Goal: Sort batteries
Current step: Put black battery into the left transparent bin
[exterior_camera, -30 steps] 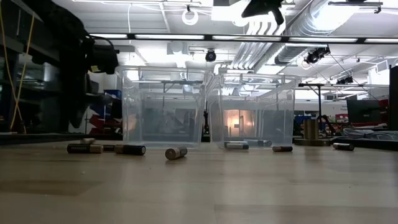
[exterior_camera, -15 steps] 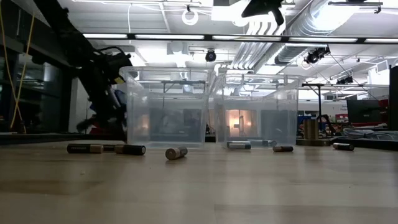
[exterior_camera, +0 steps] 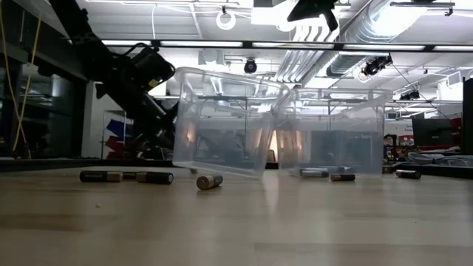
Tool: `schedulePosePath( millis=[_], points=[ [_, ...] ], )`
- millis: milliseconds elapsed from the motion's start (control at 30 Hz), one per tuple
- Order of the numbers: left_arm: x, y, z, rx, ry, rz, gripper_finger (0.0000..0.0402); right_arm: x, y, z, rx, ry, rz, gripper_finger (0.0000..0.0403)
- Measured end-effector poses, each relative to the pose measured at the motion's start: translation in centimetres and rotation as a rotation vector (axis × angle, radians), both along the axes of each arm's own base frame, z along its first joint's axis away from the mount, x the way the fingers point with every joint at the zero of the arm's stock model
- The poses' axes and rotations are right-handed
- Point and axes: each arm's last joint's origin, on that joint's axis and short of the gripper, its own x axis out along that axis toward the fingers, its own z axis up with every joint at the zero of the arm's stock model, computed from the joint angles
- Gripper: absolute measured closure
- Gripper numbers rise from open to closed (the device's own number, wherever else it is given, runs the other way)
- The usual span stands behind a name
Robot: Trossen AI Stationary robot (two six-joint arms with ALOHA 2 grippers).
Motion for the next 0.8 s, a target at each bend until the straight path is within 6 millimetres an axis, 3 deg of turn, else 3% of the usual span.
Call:
schedulePosePath(
  millis=[267, 433, 633, 800],
  points=[
    [1.4, 0.0, -1.6, 0.022, -0.047, -0.020, 0.0401, 0.0, 0.0, -0.1, 0.021, -0.004, -0.009, 0.0403],
    [1.1, -0.2, -2.1, -0.005, 0.001, -0.029, 0.0401, -0.1, 0.0, -0.2, 0.030, 0.007, -0.010, 0.0403],
    [-0.5, 0.1, -0.4, 0.056, 0.110, -0.038, 0.0401, 0.1, 0.1, -1.3, 0.130, 0.071, 0.017, 0.0403],
    [-2.7, 0.3, 3.1, 0.198, 0.159, -0.020, 0.0401, 2.6, -0.1, -4.0, 0.248, 0.178, 0.100, 0.0403]
  ],
)
